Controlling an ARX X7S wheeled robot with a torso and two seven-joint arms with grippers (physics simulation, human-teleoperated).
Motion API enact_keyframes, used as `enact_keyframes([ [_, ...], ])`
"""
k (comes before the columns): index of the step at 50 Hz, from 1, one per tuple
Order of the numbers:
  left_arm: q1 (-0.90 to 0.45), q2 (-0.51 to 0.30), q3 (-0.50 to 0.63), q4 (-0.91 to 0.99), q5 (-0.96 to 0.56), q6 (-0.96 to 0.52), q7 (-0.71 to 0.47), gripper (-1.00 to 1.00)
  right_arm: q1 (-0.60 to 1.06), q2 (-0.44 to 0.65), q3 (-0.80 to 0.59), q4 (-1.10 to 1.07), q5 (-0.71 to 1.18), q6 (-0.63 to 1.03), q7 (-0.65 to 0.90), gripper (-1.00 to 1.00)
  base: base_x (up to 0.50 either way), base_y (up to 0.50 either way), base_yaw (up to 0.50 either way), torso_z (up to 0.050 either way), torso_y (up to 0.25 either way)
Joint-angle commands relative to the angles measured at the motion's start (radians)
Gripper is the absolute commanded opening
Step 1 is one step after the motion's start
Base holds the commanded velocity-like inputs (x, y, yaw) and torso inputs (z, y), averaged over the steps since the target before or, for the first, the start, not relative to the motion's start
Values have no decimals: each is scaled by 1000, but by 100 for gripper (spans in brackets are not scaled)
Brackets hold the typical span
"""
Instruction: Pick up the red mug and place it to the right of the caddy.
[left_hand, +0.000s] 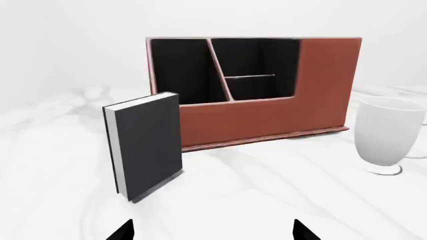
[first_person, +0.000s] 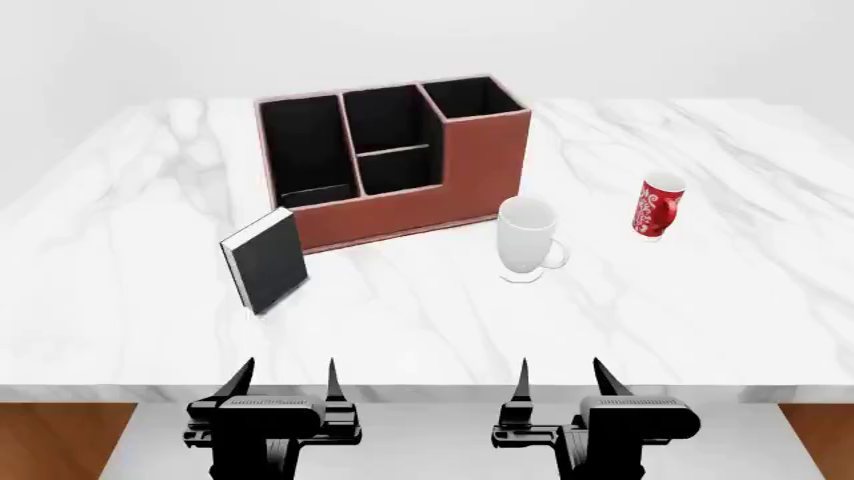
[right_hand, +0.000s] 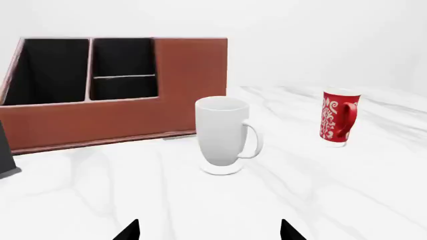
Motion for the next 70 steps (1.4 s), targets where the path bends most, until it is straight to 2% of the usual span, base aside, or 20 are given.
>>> enact_keyframes([
  [1,6,-17,17,13,-8,4,-24,100,3,14,-19,10,-2,-5,39,100,0,0,0,0,0],
  [7,11,-40,47,3,3,40,-58,100,-3,38,-39,-16,81,40,15,100,0,-198,0,0,0],
  [47,1,-96,108,-5,-58,35,-116,100,7,88,-93,-7,117,19,115,100,0,-490,0,0,0],
  [49,-4,-94,95,73,-65,-67,-148,100,6,97,-94,-71,114,86,132,100,0,0,0,0,0],
  [51,-18,-100,98,207,-70,-239,-165,100,4,111,-94,-170,127,156,135,100,0,0,0,0,0],
  [52,-38,-112,107,299,-64,-353,-169,100,24,125,-91,-275,140,262,144,100,0,0,0,0,0],
  [53,-60,-122,114,364,-61,-432,-168,100,24,127,-91,-280,141,266,146,100,0,0,0,0,0],
  [54,-143,-135,119,514,-22,-582,-196,100,60,141,-89,-366,166,367,143,100,0,0,0,0,0],
  [57,-305,-147,90,716,-77,-930,-156,100,106,155,-82,-462,195,481,148,100,0,0,0,0,0],
  [58,-429,-169,102,810,-80,-1080,-148,100,143,163,-75,-514,197,541,164,100,0,0,0,0,0],
  [61,-593,-187,124,878,-74,-1297,-154,100,211,166,-57,-581,217,655,191,100,78,0,0,0,0],
  [65,-638,-185,126,885,-84,-1351,-146,100,236,166,-64,-600,216,683,204,100,498,0,0,0,0],
  [70,-598,-187,134,837,-87,-1294,-144,100,224,166,-75,-559,212,665,205,100,500,0,0,0,0],
])
